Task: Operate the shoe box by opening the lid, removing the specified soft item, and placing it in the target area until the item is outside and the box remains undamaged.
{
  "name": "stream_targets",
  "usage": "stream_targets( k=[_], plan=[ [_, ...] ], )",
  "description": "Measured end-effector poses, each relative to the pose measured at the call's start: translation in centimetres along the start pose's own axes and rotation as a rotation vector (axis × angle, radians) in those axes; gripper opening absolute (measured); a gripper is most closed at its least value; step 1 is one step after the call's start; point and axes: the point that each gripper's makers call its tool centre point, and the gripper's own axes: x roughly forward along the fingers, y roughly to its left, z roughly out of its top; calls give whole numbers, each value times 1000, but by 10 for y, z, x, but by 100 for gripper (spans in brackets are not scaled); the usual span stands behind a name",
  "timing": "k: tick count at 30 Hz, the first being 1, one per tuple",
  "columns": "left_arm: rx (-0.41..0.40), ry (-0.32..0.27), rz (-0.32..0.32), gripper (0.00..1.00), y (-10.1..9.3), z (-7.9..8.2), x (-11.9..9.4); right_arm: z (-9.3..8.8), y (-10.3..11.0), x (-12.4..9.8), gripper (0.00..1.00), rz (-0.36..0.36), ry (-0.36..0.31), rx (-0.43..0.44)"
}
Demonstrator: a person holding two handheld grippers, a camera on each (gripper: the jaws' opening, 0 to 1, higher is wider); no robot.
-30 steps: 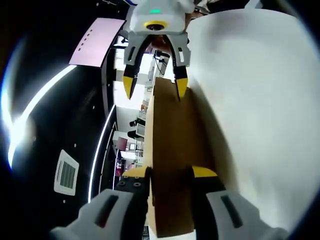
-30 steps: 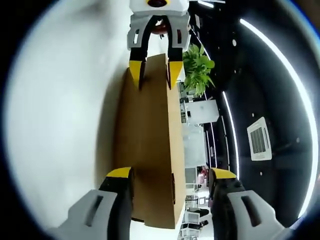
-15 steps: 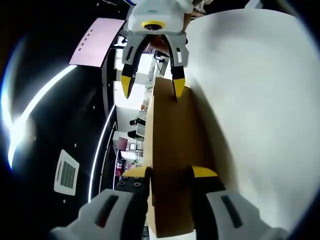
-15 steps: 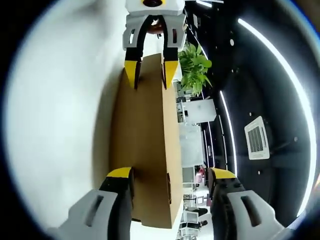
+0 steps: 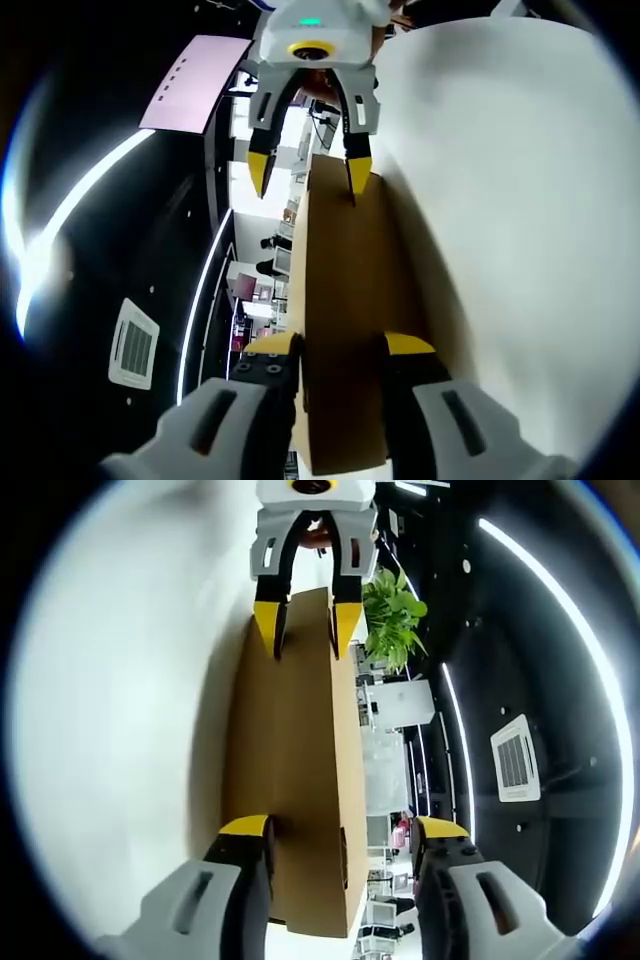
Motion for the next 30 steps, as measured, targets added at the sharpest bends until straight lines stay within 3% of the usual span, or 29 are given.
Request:
stream_targets(
  k=[30],
  plan=[
    [-9, 8, 16, 32, 0, -1, 0, 2, 12, 1, 38, 36, 6, -36]
  ],
)
